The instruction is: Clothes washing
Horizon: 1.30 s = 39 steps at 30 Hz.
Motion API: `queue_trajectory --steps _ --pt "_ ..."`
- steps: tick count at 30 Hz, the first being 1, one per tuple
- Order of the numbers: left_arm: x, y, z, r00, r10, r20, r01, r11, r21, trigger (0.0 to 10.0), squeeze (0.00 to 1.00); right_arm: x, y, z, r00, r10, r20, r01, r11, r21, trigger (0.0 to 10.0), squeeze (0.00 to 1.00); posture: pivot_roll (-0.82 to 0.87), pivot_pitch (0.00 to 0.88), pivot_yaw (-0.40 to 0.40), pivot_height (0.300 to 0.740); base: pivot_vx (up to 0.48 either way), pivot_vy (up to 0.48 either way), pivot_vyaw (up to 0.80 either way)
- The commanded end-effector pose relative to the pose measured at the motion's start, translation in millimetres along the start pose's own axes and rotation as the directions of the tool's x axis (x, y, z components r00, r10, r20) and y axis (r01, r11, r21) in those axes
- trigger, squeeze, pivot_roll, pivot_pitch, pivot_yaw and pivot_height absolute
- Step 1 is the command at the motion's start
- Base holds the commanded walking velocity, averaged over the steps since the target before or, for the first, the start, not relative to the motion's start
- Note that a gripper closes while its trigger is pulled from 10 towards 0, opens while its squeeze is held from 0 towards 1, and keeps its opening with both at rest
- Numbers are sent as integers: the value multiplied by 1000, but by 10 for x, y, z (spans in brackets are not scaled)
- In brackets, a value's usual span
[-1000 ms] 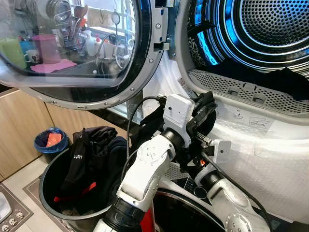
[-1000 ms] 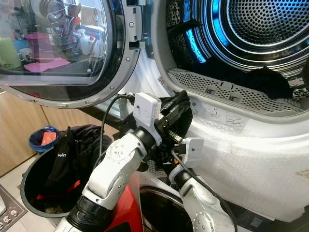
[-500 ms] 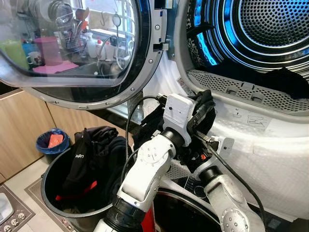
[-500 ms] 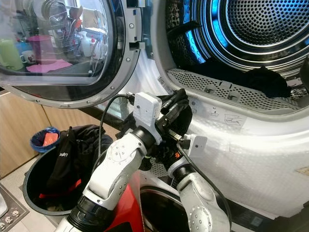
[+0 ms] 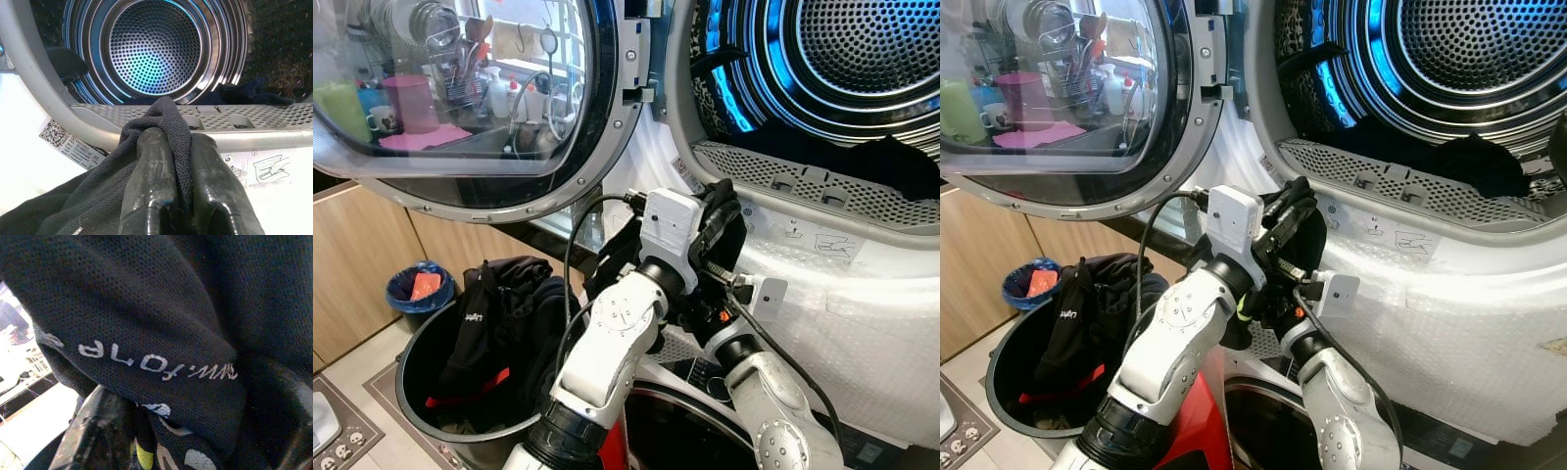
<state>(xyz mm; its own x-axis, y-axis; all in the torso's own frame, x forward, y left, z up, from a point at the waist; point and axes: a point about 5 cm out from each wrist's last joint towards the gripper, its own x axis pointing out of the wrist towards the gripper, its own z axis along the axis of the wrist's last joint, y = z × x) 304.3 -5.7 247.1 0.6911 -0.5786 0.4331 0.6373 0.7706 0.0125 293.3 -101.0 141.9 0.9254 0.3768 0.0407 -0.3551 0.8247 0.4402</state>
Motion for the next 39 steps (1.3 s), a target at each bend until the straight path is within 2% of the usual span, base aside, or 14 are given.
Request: queue_trajectory --steps 1,25,26,27,28,29,30,31,38,39 --pt "147 -230 180 994 -66 83 67 998 -8 10000 0 52 58 -34 1000 15 -22 -15 1000 2 0 0 33 0 -24 740 0 0 0" --pt "157 -228 125 996 -74 49 75 996 -39 10000 0 7 36 -19 1000 13 -8 -13 1000 18 0 0 20 0 -22 740 0 0 0" --pt "157 -228 125 996 -74 49 76 996 -40 10000 200 6 38 -20 1000 14 -8 -13 1000 20 0 0 19 0 -22 740 0 0 0" --pt "157 -227 124 996 -74 48 76 996 -42 10000 294 2 41 -25 1000 15 -10 -15 1000 21 0 0 19 0 -21 740 0 0 0" --pt "157 -227 124 996 -74 48 76 996 -42 10000 294 2 41 -25 1000 15 -10 -15 1000 21 0 0 19 0 -21 740 0 0 0" --pt "159 -225 122 996 -74 46 76 996 -43 10000 353 1 42 -27 1000 16 -11 -16 1000 23 0 0 19 0 -21 740 0 0 0" --pt "158 -224 121 996 -74 45 75 996 -43 10000 624 1 44 -28 1000 17 -11 -17 1000 24 0 0 19 0 -21 740 0 0 0" --pt "158 -224 119 996 -75 43 77 996 -45 10000 1000 2 47 -30 1000 19 -12 -19 999 26 0 0 19 0 -21 740 0 0 0" --pt "139 -239 122 994 -100 44 103 993 -60 10000 1000 6 87 -41 998 62 -15 -61 998 25 0 0 23 0 -20 740 0 0 0" --pt "133 -246 122 993 -109 45 111 992 -59 10000 1000 6 90 -43 998 65 -15 -65 998 21 392 0 24 0 -21 740 0 0 0"
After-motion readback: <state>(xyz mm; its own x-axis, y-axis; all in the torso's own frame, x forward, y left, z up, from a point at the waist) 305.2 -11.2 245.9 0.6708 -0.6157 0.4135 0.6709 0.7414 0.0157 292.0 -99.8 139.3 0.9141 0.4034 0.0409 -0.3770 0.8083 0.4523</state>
